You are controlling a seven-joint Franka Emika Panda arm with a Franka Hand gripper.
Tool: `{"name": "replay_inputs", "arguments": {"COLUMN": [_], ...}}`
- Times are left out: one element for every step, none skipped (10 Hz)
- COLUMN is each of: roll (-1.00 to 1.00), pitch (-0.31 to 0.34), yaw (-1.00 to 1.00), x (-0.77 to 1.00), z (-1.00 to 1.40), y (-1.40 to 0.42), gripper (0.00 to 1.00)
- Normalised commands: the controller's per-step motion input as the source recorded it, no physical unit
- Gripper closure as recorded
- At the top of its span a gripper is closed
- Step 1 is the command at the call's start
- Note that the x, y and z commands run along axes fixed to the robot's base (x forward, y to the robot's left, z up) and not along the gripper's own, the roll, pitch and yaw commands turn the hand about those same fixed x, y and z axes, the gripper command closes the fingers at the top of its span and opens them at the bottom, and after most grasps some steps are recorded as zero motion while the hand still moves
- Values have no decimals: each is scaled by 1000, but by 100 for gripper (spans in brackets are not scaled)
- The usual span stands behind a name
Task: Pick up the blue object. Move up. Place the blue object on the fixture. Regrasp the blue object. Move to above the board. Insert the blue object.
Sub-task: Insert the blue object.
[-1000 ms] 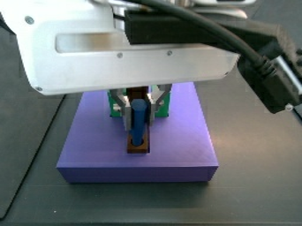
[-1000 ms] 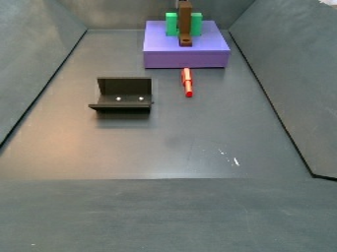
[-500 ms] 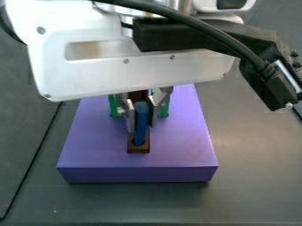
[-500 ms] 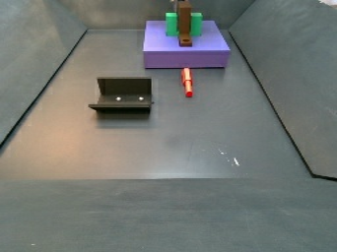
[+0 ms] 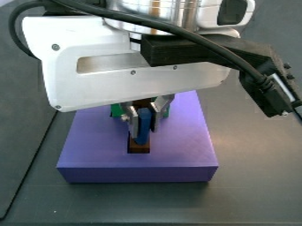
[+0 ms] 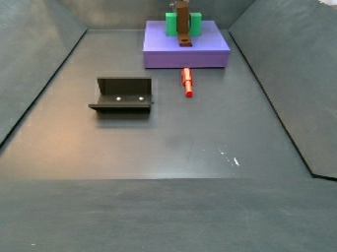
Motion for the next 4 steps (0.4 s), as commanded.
{"name": "replay_inputs", "arguments": {"roll": [3, 97, 7, 0], "pitch": [-50, 9, 3, 0], "yaw": [0, 0, 0, 0], "x": [-194, 31, 0, 0], "z": [-526, 0, 0, 0], "y": [0, 0, 0, 0], "gripper": [100, 100, 100, 100]}}
